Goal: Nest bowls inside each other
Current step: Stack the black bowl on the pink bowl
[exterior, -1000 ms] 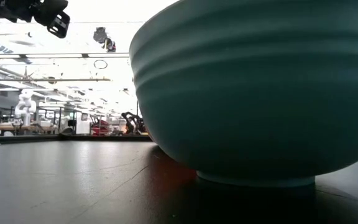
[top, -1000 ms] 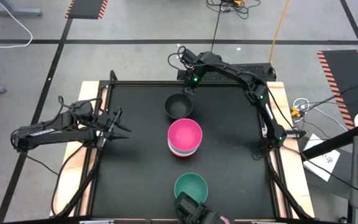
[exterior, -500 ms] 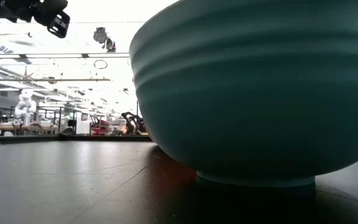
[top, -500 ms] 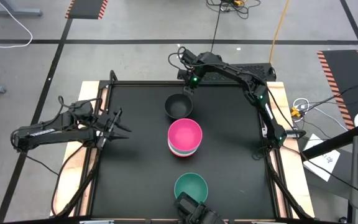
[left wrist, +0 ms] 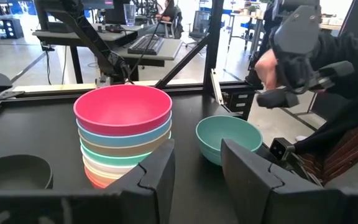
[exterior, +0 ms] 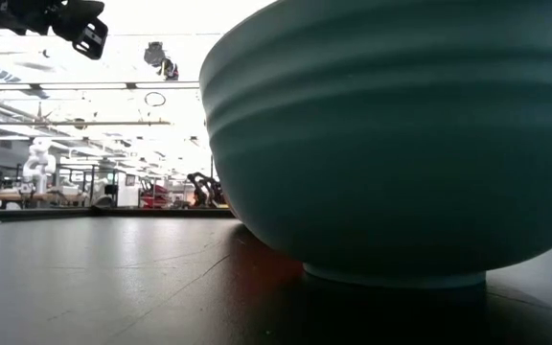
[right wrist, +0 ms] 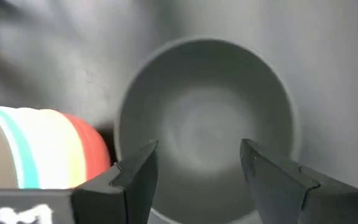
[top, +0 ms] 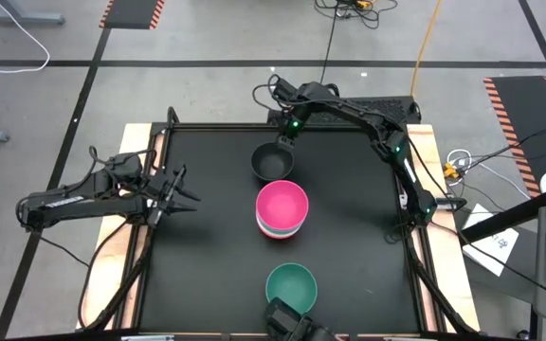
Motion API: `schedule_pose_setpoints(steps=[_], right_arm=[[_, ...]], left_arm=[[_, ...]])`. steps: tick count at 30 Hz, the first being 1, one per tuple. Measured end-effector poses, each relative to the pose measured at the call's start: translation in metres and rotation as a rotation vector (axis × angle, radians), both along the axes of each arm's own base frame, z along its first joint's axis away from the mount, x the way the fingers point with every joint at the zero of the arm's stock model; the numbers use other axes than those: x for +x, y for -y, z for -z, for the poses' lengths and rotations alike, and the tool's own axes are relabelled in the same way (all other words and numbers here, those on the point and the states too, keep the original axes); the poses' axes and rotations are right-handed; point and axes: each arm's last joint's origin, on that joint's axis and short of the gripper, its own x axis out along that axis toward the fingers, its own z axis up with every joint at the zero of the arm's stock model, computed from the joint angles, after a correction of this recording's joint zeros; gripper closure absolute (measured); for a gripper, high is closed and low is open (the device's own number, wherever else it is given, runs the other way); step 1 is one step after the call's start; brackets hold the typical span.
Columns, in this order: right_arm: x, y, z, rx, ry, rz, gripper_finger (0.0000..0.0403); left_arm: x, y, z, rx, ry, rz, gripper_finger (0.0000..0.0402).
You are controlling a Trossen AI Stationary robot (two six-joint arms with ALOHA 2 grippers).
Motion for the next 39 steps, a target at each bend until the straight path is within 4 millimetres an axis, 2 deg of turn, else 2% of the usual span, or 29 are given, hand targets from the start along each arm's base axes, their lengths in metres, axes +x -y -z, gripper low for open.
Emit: schedule_pose_setpoints(steps=[6,8,11,15,20,24,28,35,39], right_arm=[[0.010,-0.005,-0.008,-0.050,0.099,-0.038,0.0188],[0.010,-0.005,-0.018,-0.080,0.139,-0.042,0.0188],[0.003,-0.007,-0.044,-0.139,0.215,-0.050,0.0188],[-0.013,-0.011,-0.082,-0.239,0.279,-0.046,0.0188],[-0.048,-0.022,-0.130,-0.321,0.337,-0.040,0.0188],[-0.078,-0.041,-0.149,-0.363,0.369,-0.036,0.0188],[-0.112,-0.059,-0.144,-0.407,0.436,-0.001,0.0188],[-0.167,-0.087,-0.093,-0.454,0.583,0.150,0.0188],[-0.181,-0.104,-0.061,-0.454,0.596,0.201,0.0188]], left_arm=[[0.000,-0.001,0.000,0.006,0.000,-0.029,0.0268],[0.000,-0.001,0.000,0.010,0.000,-0.038,0.0268],[0.000,-0.001,0.000,0.018,0.002,-0.044,0.0268],[0.000,-0.001,0.000,0.019,0.002,-0.044,0.0268],[0.000,-0.002,0.000,0.027,0.003,-0.054,0.0268],[0.001,-0.003,0.002,0.028,-0.021,-0.123,0.0268],[0.005,-0.008,0.004,0.026,-0.052,-0.240,0.0268],[0.036,-0.021,0.001,0.036,-0.001,-0.298,0.0268],[0.055,-0.046,0.006,0.046,-0.035,-0.437,0.0268]])
